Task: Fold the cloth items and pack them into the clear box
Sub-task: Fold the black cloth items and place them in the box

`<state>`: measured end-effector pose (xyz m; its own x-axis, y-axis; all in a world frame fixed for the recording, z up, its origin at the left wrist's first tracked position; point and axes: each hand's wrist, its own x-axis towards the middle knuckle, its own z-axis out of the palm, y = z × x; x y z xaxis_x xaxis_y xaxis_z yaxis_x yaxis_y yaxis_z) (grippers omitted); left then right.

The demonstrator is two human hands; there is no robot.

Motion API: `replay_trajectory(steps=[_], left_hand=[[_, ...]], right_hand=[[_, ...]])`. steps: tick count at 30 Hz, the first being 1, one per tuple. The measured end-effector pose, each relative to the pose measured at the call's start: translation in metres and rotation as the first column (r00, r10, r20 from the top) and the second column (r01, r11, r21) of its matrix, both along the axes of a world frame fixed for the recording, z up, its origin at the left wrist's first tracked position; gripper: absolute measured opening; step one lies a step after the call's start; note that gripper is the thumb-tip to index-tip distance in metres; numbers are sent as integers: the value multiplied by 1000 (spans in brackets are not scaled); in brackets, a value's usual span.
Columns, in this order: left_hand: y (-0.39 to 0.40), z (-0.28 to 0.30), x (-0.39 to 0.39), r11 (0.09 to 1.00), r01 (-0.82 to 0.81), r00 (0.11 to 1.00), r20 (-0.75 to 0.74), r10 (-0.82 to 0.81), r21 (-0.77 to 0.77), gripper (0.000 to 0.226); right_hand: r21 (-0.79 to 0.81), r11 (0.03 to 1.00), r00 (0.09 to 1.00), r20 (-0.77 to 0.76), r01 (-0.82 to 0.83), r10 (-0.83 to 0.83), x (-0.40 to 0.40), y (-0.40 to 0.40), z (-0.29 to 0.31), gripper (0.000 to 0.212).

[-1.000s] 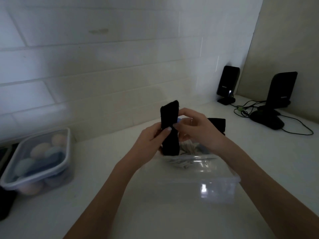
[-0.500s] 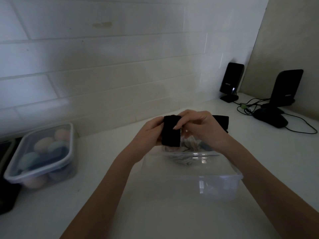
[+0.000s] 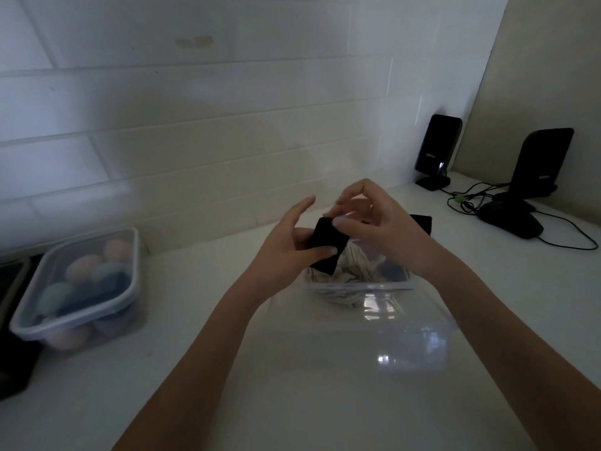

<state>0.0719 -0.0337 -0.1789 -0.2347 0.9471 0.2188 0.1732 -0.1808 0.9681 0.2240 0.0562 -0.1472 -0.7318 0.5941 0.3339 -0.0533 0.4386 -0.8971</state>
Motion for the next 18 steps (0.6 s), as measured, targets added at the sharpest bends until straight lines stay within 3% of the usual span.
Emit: replay_trajectory(steps=[3,7,12,15,18], left_hand=[[-2,0,1,1000,-5,1000,-23,6,28,85],[-3,2,1,1000,-8,998,-57,9,23,72],[-2,7,-2,994,-73,990,-116,83,84,14],[-1,8,-4,964,-194,973,-91,213,181,21],[-4,8,-6,967,-176,975,-105,198,185,25]], right_hand=[[289,957,984,154,37,-85,-3,0,-1,23],[320,941,978,136,109,-159,-7,0,-4,10],[-33,987,986,-49,158,-160,-6,-7,4,5],[-134,989,998,-7,60,-61,-1,-9,9,16],[-243,968,977,179,-70,115,5,-10,11,20]])
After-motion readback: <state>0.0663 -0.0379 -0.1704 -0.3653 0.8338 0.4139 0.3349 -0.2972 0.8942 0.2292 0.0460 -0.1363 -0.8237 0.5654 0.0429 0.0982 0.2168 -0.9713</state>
